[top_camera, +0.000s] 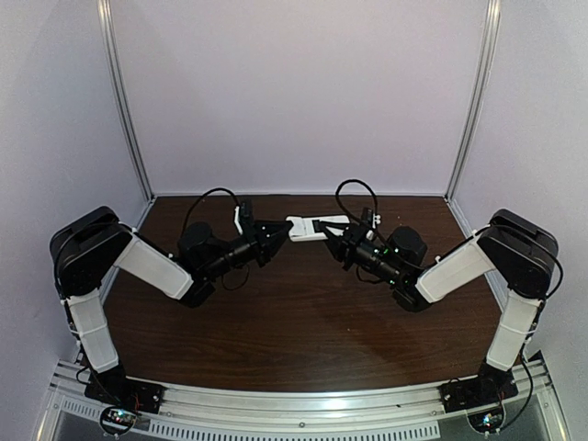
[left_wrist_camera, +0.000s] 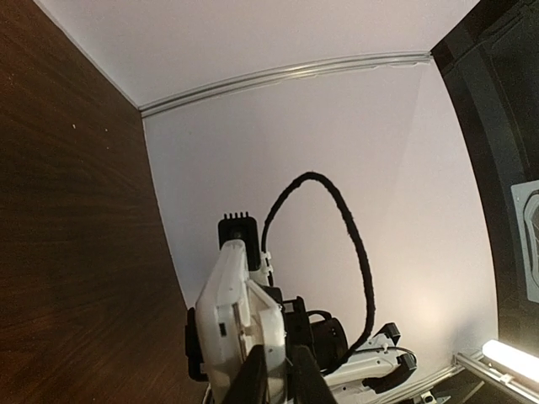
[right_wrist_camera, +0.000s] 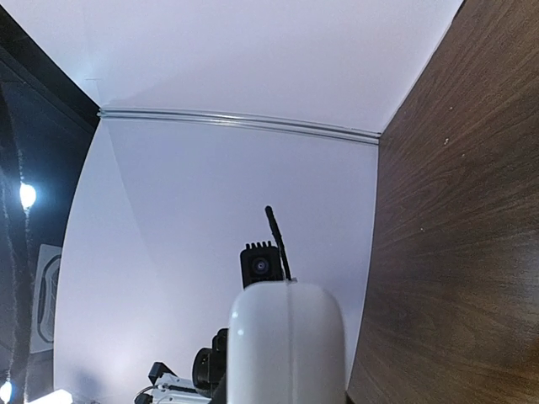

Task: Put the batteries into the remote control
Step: Load the battery cover onto the remote control without the battery cover.

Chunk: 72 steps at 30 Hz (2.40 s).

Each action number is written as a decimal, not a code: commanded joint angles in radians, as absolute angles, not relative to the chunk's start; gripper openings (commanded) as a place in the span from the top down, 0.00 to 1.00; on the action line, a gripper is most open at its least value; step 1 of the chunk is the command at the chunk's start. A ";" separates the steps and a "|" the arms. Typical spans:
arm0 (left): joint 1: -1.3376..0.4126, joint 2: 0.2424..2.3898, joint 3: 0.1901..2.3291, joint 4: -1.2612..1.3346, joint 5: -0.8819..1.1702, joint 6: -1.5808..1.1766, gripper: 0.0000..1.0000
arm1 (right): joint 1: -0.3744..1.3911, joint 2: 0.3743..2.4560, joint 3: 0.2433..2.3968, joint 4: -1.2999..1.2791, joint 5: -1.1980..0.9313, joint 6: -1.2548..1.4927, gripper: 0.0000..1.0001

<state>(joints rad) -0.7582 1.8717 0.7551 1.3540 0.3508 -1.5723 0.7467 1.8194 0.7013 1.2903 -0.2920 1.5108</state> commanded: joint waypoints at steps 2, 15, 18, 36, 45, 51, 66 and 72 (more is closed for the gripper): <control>-0.752 1.890 0.736 1.744 0.339 -1.580 0.84 | 0.752 1.777 0.708 1.695 -0.299 1.513 1.00; -0.746 1.888 0.708 1.739 0.333 -1.572 0.72 | 0.747 1.780 0.698 1.695 -0.299 1.525 1.00; -0.744 1.887 0.716 1.707 0.349 -1.564 0.71 | 0.746 1.785 0.702 1.696 -0.305 1.529 1.00; -0.739 1.815 0.732 1.376 0.399 -1.484 0.95 | 0.744 1.787 0.673 1.694 -0.321 1.545 1.00; -0.733 1.835 0.747 1.372 0.455 -1.513 0.98 | 0.741 1.780 0.677 1.694 -0.341 1.542 1.00; -0.733 1.840 0.751 1.335 0.467 -1.517 0.90 | 0.741 1.782 0.685 1.696 -0.351 1.543 1.00; -0.733 1.721 0.789 0.942 0.417 -1.351 0.77 | 0.741 1.781 0.684 1.695 -0.357 1.544 1.00; -0.733 1.671 0.841 0.733 0.381 -1.253 0.77 | 0.742 1.780 0.683 1.695 -0.356 1.544 1.00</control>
<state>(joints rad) -0.7403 1.7088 0.7994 0.9295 0.4198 -1.3556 0.7410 1.8175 0.6796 1.2892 -0.3405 1.5410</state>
